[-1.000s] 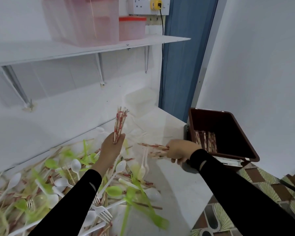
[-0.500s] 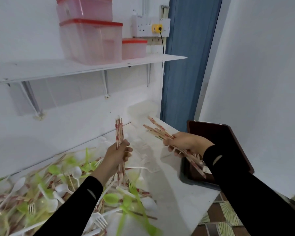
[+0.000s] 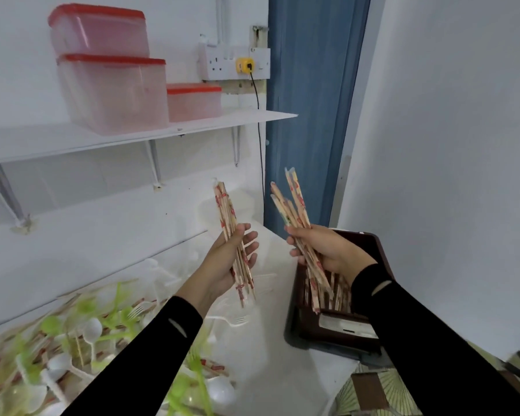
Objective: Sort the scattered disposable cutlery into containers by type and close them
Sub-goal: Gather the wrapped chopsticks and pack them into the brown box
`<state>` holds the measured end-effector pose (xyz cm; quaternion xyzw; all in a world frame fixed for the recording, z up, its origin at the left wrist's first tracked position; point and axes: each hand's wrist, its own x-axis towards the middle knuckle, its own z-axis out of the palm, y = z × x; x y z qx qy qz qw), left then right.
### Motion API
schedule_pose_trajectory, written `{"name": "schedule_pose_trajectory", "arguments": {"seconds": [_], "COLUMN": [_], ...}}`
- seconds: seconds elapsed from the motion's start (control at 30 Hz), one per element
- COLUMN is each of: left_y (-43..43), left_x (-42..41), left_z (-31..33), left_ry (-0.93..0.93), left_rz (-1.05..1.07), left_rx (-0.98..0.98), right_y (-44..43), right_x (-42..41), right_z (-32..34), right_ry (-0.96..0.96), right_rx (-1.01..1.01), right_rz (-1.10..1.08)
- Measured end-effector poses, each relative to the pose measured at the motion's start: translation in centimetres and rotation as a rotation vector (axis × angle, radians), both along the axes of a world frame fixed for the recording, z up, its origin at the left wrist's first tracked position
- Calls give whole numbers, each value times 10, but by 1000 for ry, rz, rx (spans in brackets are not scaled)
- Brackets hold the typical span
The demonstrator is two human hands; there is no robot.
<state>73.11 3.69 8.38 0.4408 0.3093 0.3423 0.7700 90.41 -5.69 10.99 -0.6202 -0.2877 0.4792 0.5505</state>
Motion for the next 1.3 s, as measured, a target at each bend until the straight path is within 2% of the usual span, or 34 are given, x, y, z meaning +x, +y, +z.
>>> {"name": "schedule_pose_trajectory", "arguments": {"seconds": [0.13,0.2,0.4,0.5,0.57,0.67,0.73,0.87,1.03,1.2,1.3], "left_y": [-13,-19,-45,-56,-59,-51,-47,-40,-36,-37,-40], "left_x": [55,84,161,186,193,193,195,205,206,206,204], "left_z": [13,15,-12,-44,-71,-108,-116,-121,-126,-124,-124], "left_ry": [-2,40,77,195,373,759,904,1018,1085,1074,1101], "left_rz": [-40,-33,-123,-190,-270,-517,-590,-591,-521,-479,-445], "left_rx": [58,135,162,157,228,482,610,726,693,637,676], "right_y": [-11,-15,-35,-38,-42,-42,-39,-34,-37,-35,-37], "right_x": [43,61,83,93,100,101,100,103,104,98,94], "right_z": [-2,-11,-68,-107,-127,-135,-135,-137,-137,-140,-142], "right_ry": [7,-50,-161,-268,-319,-425,-483,-545,-571,-661,-759], "right_rx": [41,50,25,-90,-202,-328,-431,-620,-587,-720,-764], "right_rz": [-121,-220,-360,-369,-380,-327,-231,-145,-226,-71,-66]}}
